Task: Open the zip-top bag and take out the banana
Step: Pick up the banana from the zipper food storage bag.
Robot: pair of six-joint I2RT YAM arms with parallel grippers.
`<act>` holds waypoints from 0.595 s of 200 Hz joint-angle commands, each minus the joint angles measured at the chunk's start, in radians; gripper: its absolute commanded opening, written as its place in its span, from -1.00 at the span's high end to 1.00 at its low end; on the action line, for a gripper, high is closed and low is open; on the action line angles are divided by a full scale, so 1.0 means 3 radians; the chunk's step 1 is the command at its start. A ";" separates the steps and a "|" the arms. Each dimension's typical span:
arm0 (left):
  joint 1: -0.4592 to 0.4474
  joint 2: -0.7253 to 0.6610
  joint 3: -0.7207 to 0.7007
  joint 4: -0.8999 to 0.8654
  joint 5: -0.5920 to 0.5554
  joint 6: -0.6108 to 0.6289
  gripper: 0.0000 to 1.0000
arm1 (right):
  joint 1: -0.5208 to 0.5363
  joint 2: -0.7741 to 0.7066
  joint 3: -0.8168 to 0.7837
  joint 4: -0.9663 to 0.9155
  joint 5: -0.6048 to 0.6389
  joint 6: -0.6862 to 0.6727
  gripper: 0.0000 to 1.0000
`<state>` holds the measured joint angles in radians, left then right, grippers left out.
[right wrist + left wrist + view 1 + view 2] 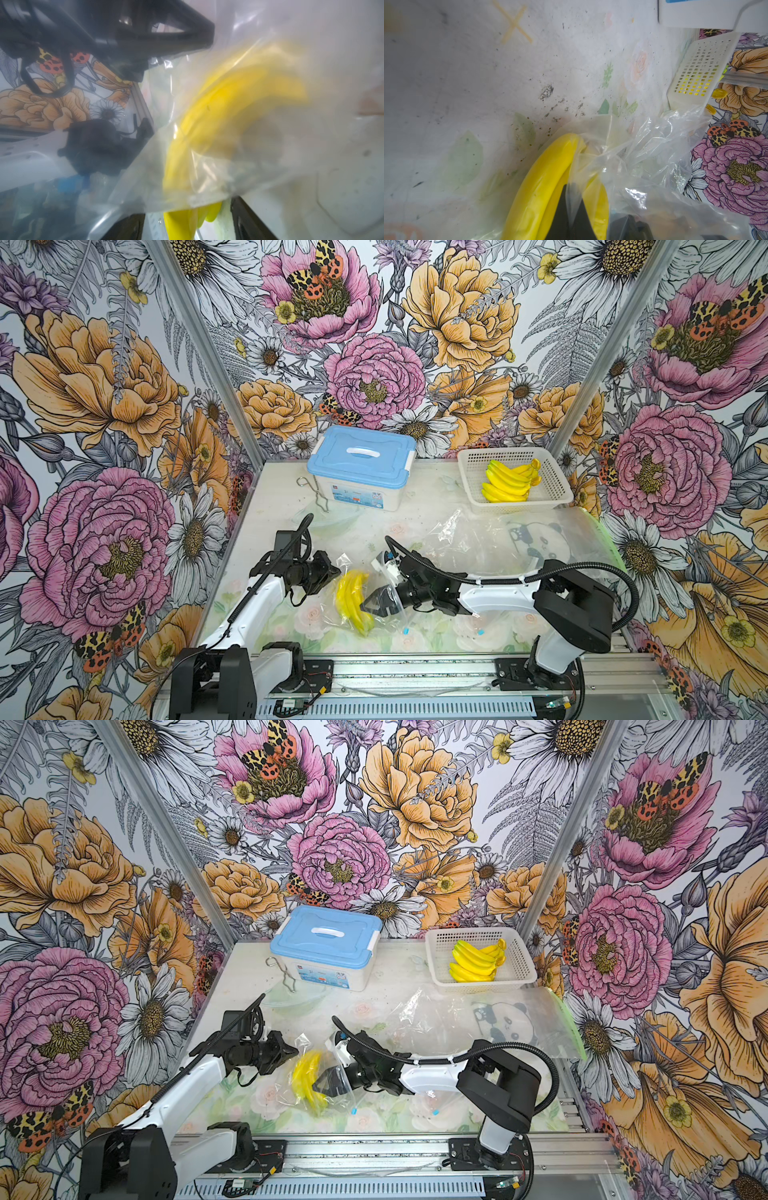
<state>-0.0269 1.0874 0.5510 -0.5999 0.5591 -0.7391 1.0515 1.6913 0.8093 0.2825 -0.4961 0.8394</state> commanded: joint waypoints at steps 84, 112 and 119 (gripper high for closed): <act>-0.0171 -0.0210 -0.0215 0.0212 -0.0028 -0.0255 1.00 | 0.0171 0.0178 0.0518 -0.0523 0.0119 -0.0251 -0.99; -0.0182 -0.0268 -0.0231 0.0214 -0.0006 -0.0286 1.00 | 0.0206 0.0280 0.0672 -0.0916 0.0348 -0.0288 -0.99; -0.0188 -0.0277 -0.0233 0.0215 -0.0008 -0.0292 1.00 | 0.0202 0.0314 0.0708 -0.0972 0.0370 -0.0290 -0.99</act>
<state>-0.0704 1.0245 0.4953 -0.5663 0.5552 -0.8135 1.1053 1.7451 0.9730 0.1116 -0.4553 0.7834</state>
